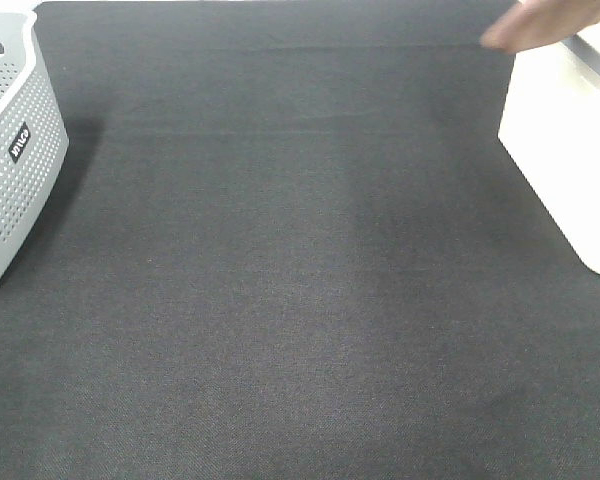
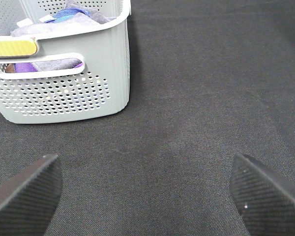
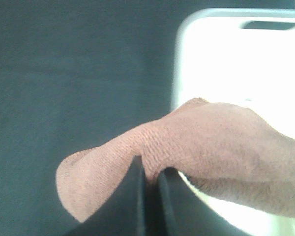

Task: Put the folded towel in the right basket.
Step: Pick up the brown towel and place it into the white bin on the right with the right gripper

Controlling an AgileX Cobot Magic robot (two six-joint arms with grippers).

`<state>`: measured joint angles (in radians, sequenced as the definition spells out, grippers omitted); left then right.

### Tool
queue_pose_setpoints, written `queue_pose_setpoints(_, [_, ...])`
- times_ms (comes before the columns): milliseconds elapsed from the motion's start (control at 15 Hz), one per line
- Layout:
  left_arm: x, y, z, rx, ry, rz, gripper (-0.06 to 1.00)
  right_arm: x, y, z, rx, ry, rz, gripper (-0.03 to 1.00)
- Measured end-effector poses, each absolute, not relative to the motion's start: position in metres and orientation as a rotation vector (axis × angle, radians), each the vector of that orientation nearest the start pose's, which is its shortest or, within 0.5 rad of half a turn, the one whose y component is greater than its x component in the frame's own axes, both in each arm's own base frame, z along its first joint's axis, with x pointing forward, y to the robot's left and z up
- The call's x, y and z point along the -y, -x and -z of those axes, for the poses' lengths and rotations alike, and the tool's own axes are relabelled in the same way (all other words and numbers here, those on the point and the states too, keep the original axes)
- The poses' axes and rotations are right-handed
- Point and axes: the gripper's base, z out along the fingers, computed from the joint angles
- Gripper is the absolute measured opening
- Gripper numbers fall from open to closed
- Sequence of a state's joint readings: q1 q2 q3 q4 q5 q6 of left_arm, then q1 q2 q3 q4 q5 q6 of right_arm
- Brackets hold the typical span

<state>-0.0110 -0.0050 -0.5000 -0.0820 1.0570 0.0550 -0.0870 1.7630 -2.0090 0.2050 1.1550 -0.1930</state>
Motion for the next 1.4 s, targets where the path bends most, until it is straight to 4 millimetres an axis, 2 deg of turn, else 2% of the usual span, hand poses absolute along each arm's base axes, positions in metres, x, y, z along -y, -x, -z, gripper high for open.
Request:
queue_pose_setpoints(133, [0.006, 0.006, -0.278, -2.032, -0.071, 0.070, 0.88, 0.056, -0.380, -0.431, -2.355, -0.019, -0.115, 0.01])
queue_pose_setpoints(333, [0.006, 0.006, -0.278, -2.032, -0.071, 0.070, 0.88, 0.095, -0.379, -0.427, -2.331, -0.145, -0.086, 0.01])
queue_pose_setpoints(400, [0.006, 0.006, -0.278, -2.032, -0.071, 0.070, 0.88, 0.100, -0.384, -0.420, -2.346, -0.160, -0.089, 0.01])
queue_pose_setpoints(600, [0.006, 0.006, -0.278, -2.032, -0.071, 0.070, 0.88, 0.107, -0.411, -0.380, -2.422, -0.236, -0.155, 0.01])
queue_pose_setpoints(733, [0.006, 0.006, -0.278, -2.032, -0.071, 0.070, 0.88, 0.113, -0.425, -0.353, -2.480, -0.306, -0.163, 0.05])
queue_pose_setpoints(800, [0.006, 0.006, -0.278, -2.032, -0.071, 0.070, 0.88, 0.116, -0.430, -0.342, -2.503, -0.342, -0.161, 0.11])
queue_pose_setpoints(867, [0.006, 0.006, -0.278, -2.032, -0.071, 0.070, 0.88, 0.118, -0.434, -0.333, -2.521, -0.378, -0.165, 0.21])
queue_pose_setpoints(933, [0.006, 0.006, -0.278, -2.032, -0.071, 0.070, 0.88, 0.119, -0.436, -0.328, -2.530, -0.404, -0.173, 0.40])
queue_pose_setpoints(1000, [0.006, 0.006, -0.278, -2.032, -0.071, 0.070, 0.88, 0.119, -0.436, -0.328, -2.531, -0.405, -0.177, 0.52])
queue_pose_setpoints(1067, [0.006, 0.006, -0.278, -2.032, -0.071, 0.070, 0.88, 0.119, -0.436, -0.328, -2.531, -0.405, -0.177, 0.52])
queue_pose_setpoints(1200, [0.006, 0.006, -0.278, -2.032, -0.071, 0.070, 0.88, 0.115, -0.433, -0.334, -2.521, -0.399, -0.220, 0.67])
queue_pose_setpoints(1400, [0.006, 0.006, -0.278, -2.032, -0.071, 0.070, 0.88, 0.094, -0.424, -0.354, -2.514, -0.349, -0.286, 0.71])
